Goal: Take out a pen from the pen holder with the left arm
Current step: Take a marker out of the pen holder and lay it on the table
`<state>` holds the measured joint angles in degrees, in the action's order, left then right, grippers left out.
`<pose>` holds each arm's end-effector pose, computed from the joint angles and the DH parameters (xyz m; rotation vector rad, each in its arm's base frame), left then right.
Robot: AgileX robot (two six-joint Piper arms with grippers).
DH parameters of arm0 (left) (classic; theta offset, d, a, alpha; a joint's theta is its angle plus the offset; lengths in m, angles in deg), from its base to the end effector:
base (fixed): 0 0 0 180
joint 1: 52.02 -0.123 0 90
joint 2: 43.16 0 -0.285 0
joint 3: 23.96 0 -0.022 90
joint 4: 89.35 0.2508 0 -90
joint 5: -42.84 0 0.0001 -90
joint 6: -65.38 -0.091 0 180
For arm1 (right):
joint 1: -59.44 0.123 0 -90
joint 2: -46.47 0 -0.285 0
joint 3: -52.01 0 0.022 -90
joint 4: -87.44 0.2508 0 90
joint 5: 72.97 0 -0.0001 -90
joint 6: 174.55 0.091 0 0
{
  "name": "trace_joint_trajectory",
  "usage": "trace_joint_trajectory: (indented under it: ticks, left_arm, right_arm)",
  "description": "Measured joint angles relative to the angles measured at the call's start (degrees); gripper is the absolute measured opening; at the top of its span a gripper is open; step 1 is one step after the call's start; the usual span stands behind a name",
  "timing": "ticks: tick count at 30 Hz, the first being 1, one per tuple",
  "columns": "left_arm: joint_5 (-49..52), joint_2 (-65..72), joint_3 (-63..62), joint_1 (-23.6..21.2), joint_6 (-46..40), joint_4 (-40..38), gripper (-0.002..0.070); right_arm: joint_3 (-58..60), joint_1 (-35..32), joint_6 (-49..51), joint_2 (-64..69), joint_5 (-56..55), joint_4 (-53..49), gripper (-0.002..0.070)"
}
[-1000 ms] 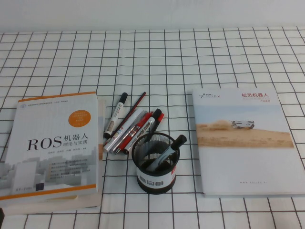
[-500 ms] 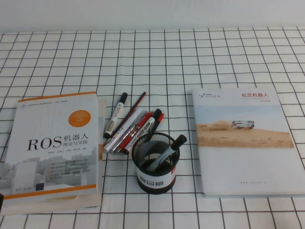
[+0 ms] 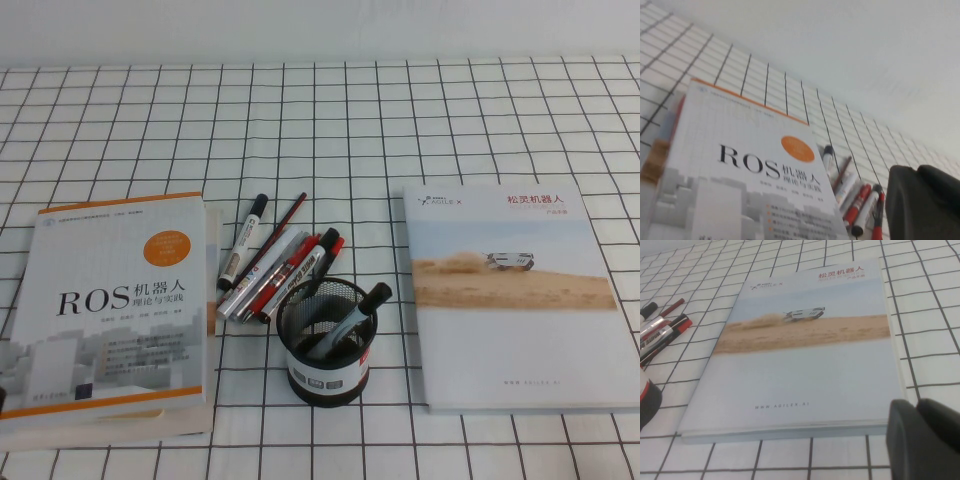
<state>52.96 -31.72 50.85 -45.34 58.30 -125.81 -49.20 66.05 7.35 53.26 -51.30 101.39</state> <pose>0.0582 -0.0164 0.2108 -0.2439 1.6596 -0.5581 0.0509 0.0141 0.1719 0.0734 1.8731 0.3424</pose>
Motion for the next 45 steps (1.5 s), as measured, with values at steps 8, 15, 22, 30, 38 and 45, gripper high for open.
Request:
trace_joint_trajectory:
  ticks: [8,15,22,30,38,45]
  left_arm:
    - [16.47,23.79,-18.18,0.0,-10.27,1.52,-0.0003]
    - [19.49,42.89,-31.31,0.0,-23.38,1.13,-0.0003]
    - [16.78,55.59,-36.65,5.39,-31.36,-2.86,-0.0003]
    - [7.99,61.77,-37.01,21.57,-32.4,-2.66,-0.0003]
    - [-11.89,64.08,-32.9,40.46,-14.79,15.03,-0.0003]
    - [-25.26,66.93,-27.78,43.98,-0.06,31.61,0.009]
  right_arm:
    - [0.0,0.0,0.0,0.0,0.0,0.0,-0.0012]
    - [0.0,0.0,0.0,0.0,0.0,0.0,-0.0012]
    - [0.0,0.0,0.0,0.0,0.0,0.0,-0.0013]
    - [0.0,0.0,0.0,0.0,0.0,0.0,-0.0013]
    - [0.0,0.0,0.0,0.0,0.0,0.0,-0.0013]
    - [0.0,0.0,0.0,0.0,0.0,0.0,-0.0013]
